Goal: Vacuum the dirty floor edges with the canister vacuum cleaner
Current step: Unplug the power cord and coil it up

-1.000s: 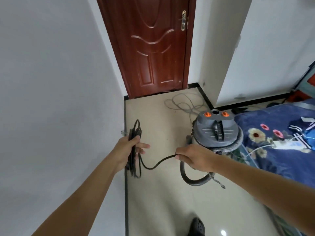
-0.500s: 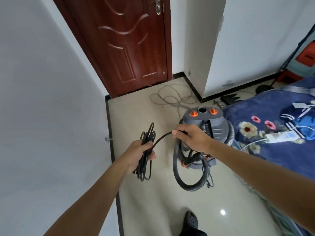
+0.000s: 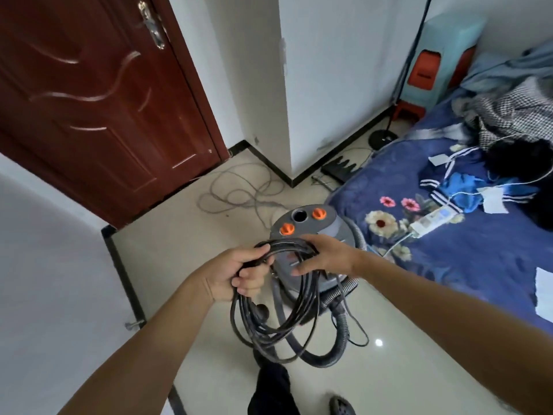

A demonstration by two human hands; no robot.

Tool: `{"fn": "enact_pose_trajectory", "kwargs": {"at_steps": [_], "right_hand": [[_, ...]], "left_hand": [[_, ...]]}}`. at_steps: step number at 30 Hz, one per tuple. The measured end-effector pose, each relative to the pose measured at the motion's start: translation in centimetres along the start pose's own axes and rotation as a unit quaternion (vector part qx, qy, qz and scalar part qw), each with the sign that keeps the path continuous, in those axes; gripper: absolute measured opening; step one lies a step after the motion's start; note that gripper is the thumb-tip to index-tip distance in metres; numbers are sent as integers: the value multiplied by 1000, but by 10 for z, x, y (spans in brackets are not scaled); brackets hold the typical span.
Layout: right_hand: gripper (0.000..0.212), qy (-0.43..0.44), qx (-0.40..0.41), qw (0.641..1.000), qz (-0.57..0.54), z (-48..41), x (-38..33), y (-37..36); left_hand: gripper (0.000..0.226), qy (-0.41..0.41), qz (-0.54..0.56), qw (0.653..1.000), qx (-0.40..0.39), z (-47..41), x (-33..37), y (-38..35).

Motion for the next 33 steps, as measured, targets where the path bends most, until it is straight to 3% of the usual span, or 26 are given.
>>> {"fn": "enact_pose_trajectory", "kwargs": {"at_steps": [3,5,8,10,12,17,21,25,28,30,33], "right_hand": [[10,-42,137,989,-44,-24,14,18],[11,-87,232,962,-116,-36,29,31],[22,-154,341,915,-152,-55,54,45],[24,-205,407,875,-163,-67,76,49],[21,-245,452,837,-188,-74,102,49],[19,-321,464,815,-128,-96,166,57],[18,-324,447,833,-42,-136,218,77],[15,-350,412,841,24,-157,268,77],[40,-367,378,844,98,-145,276,72],[51,-297,405,839,209,-127,258,66],[36,-111,439,846,281,-108,225,41]], "left_hand": [[41,13,-17,1000,22,-22,34,34],[43,15,-75,995,62,-38,54,65],[29,8,-205,959,195,-76,75,109],[22,-13,-228,929,291,-108,84,133],[17,-25,-232,913,334,-140,87,151],[9,-39,-297,881,367,-213,76,185],[7,-71,-405,808,422,-261,68,217],[25,-94,-485,738,459,-292,49,233],[25,-113,-527,685,489,-300,37,231],[27,-118,-556,657,496,-303,35,226],[36,-90,-596,620,502,-304,37,220]]}}
Point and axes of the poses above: each hand's wrist, its own z-axis away from the middle knuckle, its own y-axis out of the back of the hand, x = y × z, the point moved 2 cm from there along -z, towards the middle knuckle, and after that the axes turned 10 degrees about y, right-handed, at the moved point
